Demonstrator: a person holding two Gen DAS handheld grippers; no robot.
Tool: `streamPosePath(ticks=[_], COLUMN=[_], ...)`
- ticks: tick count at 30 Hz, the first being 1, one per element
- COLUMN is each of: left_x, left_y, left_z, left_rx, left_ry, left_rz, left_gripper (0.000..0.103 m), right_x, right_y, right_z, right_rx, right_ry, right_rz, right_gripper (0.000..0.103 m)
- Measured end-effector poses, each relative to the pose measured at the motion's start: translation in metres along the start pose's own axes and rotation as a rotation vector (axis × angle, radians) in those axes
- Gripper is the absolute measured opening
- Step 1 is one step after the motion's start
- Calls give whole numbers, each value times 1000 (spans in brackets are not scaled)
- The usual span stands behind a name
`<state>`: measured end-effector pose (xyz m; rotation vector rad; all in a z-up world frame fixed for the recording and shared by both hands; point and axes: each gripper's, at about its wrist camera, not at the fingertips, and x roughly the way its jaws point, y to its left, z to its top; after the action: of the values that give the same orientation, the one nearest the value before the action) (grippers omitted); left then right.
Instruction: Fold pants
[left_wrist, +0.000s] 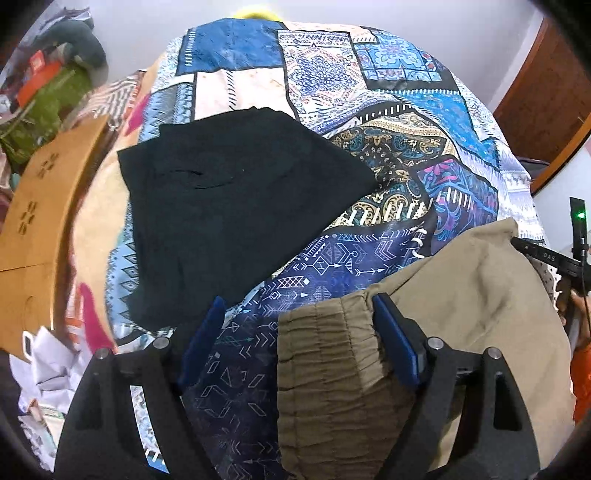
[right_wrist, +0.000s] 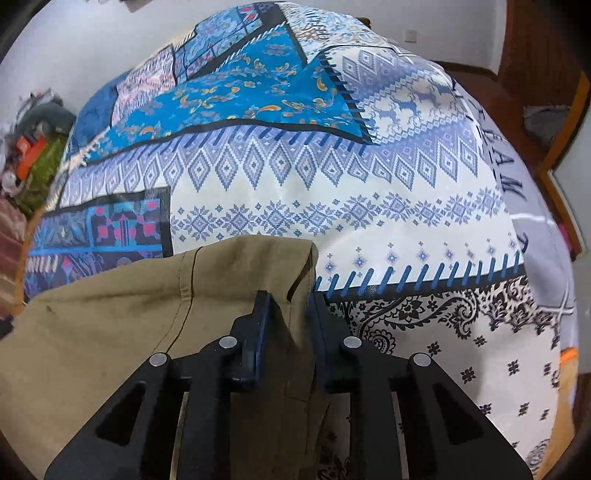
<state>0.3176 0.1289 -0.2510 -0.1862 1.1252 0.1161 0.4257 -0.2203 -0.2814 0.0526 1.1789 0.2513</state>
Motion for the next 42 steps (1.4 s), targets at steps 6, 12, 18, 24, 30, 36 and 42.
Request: streamPosePath(ticks=[6,12,18,24,30,36,42], left_x=[-31,-61,-62,-42,-36,-56,-77], left_y=[4,6,-9,-27,-28,-25,-24], left_z=[3,7,2,-20,-41,-54,-78], left_rx=[-2,-21,13,74,128,162,238], left_ry=[-36,-57,-38,27,12,-22,-63], left_rz=[-6,-92,-115,-86,-39,-9,25], left_gripper=[82,82,83,83,90,90,91], right_x=[-40,-103,-124,-100,-78,-98,-113], right_y=[17,62,134,175,166,141,122], right_z=[2,-11,-23,-44,-75,-97,-129], right_rx=[-64,-125,-250,-360,-364,-341,-324], right_ry=[-34,-120,-123,-41,64,54,21], right_rz=[-37,135,270,261,236,199,168], right_gripper=[23,46,67,75,77,78,80])
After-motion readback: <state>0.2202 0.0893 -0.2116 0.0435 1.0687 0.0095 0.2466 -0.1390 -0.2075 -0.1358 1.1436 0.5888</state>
